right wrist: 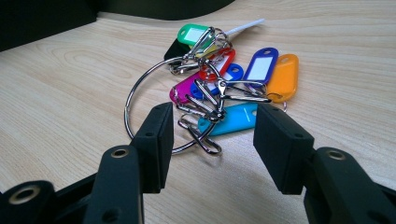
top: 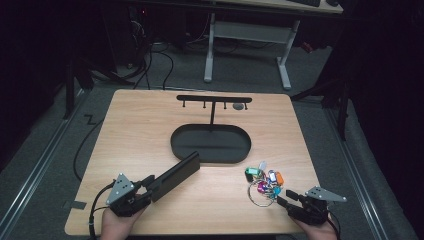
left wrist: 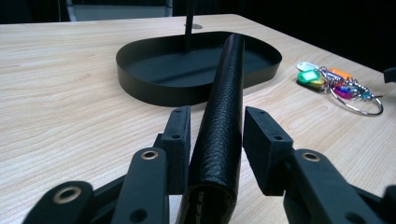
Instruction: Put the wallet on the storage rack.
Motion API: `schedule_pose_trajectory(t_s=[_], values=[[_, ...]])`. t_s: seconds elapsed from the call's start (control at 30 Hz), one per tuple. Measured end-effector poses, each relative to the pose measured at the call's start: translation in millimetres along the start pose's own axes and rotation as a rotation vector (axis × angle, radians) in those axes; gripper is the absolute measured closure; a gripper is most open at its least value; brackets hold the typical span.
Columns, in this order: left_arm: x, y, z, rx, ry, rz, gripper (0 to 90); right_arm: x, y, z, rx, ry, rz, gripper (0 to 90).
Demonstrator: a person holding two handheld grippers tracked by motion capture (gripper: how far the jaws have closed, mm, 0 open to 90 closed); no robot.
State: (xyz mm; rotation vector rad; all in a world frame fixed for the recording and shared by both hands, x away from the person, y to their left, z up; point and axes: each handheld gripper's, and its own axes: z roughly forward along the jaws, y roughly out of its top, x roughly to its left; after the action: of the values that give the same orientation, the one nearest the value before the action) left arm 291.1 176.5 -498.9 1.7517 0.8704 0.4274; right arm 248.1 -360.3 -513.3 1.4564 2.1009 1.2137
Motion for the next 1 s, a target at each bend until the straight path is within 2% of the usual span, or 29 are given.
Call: schedule_pose_trajectory(t_s=[0.2, 0.23, 0.3, 0.37, 0.4, 0.5, 0.57, 0.7, 0.83, 0.9, 1.0], values=[[-3.3, 0.0, 1.7, 0.031, 0.030, 0.049, 58.2, 0.2, 0.1, -0.2, 0.003, 0.002, -0.002, 48.6], [-3.8, 0.8, 3.1, 0.048, 0.039, 0.059, 57.0, 0.2, 0.1, -0.2, 0.004, 0.002, -0.001, 48.5], [-4.3, 1.5, 6.4, 0.077, 0.033, 0.076, 55.3, 0.3, 0.0, -0.2, 0.006, 0.004, -0.003, 48.4], [-6.4, 1.4, 8.9, 0.096, 0.045, 0.111, 54.8, 0.4, 0.0, -0.3, 0.005, 0.007, -0.004, 48.3], [-8.0, 1.4, 10.1, 0.100, 0.058, 0.127, 54.8, 0.3, 0.0, -0.3, 0.005, 0.006, -0.004, 48.3], [-10.3, 2.4, 12.2, 0.104, 0.063, 0.130, 54.8, -0.4, -0.7, -0.6, 0.006, 0.007, 0.000, 48.0], [-12.6, 3.4, 14.4, 0.115, 0.067, 0.156, 55.8, -0.2, -1.8, -1.7, 0.008, 0.009, 0.002, 47.8], [-14.8, 6.9, 18.5, 0.153, 0.045, 0.177, 59.5, -1.5, -2.8, -3.7, 0.001, 0.008, 0.005, 47.0], [-16.7, 15.7, 17.9, 0.201, 0.045, 0.226, 63.8, 0.8, -2.8, -5.2, -0.010, 0.016, -0.002, 46.7], [-16.5, 18.9, 17.7, 0.215, 0.025, 0.232, 65.7, 2.5, -3.3, -4.6, -0.008, 0.022, -0.011, 46.7], [-17.6, 24.7, 19.6, 0.245, 0.007, 0.266, 65.8, 2.5, -3.3, -2.7, -0.002, 0.027, -0.011, 46.7]])
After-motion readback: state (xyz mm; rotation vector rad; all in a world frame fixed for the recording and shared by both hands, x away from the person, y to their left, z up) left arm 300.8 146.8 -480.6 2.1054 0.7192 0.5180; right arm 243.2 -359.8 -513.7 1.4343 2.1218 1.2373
